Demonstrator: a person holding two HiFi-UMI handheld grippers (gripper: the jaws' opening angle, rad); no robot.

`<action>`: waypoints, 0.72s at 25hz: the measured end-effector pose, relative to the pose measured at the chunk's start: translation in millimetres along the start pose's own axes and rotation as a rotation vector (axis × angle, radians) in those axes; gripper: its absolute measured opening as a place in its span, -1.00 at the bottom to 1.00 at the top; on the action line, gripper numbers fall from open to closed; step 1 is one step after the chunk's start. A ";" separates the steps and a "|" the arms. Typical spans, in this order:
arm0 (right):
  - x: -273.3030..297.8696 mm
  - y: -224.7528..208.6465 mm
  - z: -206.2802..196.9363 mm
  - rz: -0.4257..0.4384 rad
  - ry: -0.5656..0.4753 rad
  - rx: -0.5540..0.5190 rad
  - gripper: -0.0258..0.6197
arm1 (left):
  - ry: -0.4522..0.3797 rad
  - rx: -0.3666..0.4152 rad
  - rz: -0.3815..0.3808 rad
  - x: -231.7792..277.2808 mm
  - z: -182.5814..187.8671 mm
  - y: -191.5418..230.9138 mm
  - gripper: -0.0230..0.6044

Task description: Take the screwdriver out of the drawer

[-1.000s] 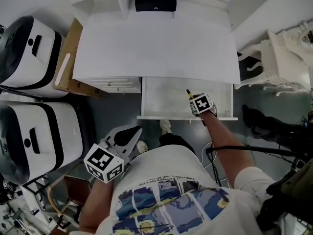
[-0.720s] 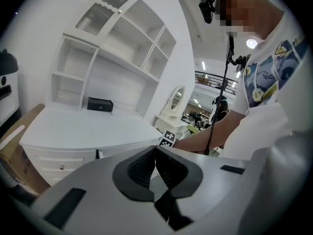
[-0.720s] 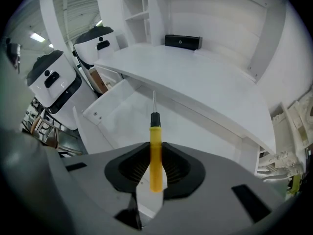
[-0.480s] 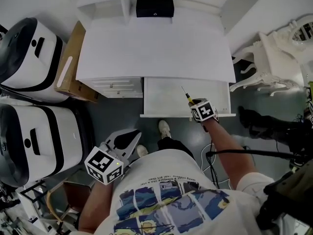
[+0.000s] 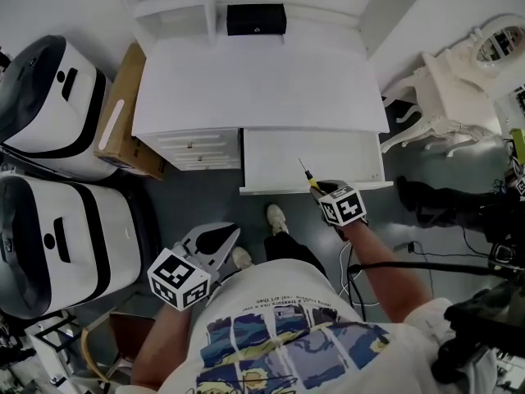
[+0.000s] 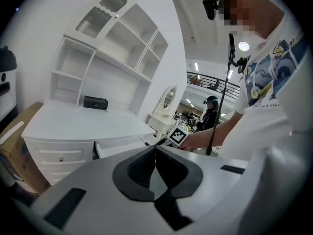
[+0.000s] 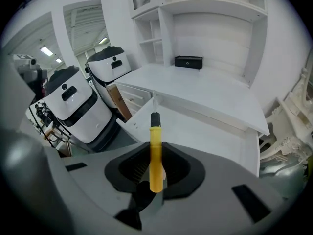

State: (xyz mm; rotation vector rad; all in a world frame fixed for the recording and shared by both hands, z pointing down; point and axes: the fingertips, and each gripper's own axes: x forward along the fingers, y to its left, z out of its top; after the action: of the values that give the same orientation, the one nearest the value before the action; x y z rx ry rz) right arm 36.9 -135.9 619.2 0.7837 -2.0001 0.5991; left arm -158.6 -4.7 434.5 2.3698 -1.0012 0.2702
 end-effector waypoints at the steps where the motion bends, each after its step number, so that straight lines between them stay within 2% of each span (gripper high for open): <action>1: -5.8 6.6 -1.8 0.004 -0.009 0.005 -0.63 | 0.000 0.004 -0.007 -1.6 -1.9 -2.6 -0.88; 18: -79.6 84.5 -24.4 0.038 -0.112 0.027 -0.63 | -0.009 0.026 -0.085 -14.3 -27.7 -33.0 -0.88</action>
State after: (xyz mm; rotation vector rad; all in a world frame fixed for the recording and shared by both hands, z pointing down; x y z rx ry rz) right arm 22.5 -38.3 553.4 0.8121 -2.1169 0.6172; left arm -144.5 38.2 438.6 2.4323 -0.9038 0.2418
